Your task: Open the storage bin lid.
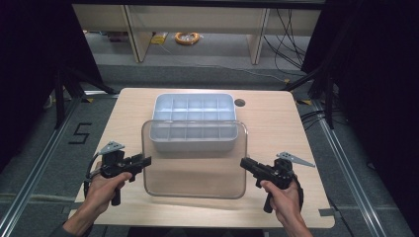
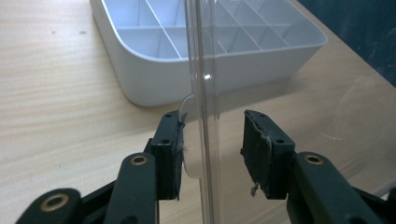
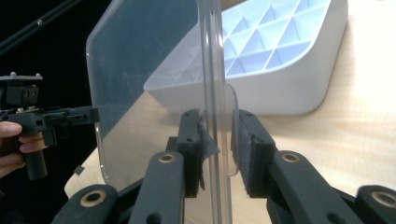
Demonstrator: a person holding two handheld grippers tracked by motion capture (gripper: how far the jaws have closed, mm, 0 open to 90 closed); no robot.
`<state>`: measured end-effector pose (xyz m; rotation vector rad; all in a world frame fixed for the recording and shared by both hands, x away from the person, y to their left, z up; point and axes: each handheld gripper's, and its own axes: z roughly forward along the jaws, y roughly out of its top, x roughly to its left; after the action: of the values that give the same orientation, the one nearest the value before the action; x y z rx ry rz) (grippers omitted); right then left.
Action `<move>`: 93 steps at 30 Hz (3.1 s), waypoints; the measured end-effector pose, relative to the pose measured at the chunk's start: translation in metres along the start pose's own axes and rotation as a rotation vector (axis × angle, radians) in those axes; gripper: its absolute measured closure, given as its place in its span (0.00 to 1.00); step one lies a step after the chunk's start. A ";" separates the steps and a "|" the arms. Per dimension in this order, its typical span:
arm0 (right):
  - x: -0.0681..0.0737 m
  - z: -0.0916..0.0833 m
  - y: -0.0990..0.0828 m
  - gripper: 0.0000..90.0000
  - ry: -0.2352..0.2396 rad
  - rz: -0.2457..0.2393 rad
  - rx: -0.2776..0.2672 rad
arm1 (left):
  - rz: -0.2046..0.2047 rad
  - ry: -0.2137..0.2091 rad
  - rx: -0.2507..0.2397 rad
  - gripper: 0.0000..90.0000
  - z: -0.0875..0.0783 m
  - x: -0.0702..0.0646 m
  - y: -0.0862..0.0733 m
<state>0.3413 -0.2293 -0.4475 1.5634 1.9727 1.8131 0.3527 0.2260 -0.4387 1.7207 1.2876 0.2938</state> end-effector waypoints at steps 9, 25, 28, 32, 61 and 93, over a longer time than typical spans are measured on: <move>0.000 -0.005 -0.013 0.82 0.003 0.005 0.019 | 0.011 -0.006 0.028 0.65 -0.005 -0.003 -0.013; 0.000 -0.008 -0.031 0.82 -0.001 0.012 0.047 | 0.002 -0.015 0.072 0.65 -0.007 0.000 -0.026; -0.004 -0.005 -0.035 0.82 -0.005 0.021 0.061 | -0.002 -0.016 0.104 0.65 -0.004 0.005 -0.030; -0.007 -0.001 -0.039 0.82 -0.012 0.064 0.088 | -0.034 -0.029 0.112 0.65 -0.001 0.007 -0.034; -0.030 0.021 -0.052 0.74 -0.082 0.115 0.175 | -0.077 -0.079 0.189 0.63 0.017 0.022 -0.050; -0.033 0.038 -0.054 0.66 -0.166 0.012 0.268 | -0.060 -0.044 0.220 0.55 0.029 0.031 -0.062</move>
<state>0.3475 -0.2138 -0.5195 1.7338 2.2014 1.4143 0.3460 0.2376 -0.5130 1.8570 1.3776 0.0805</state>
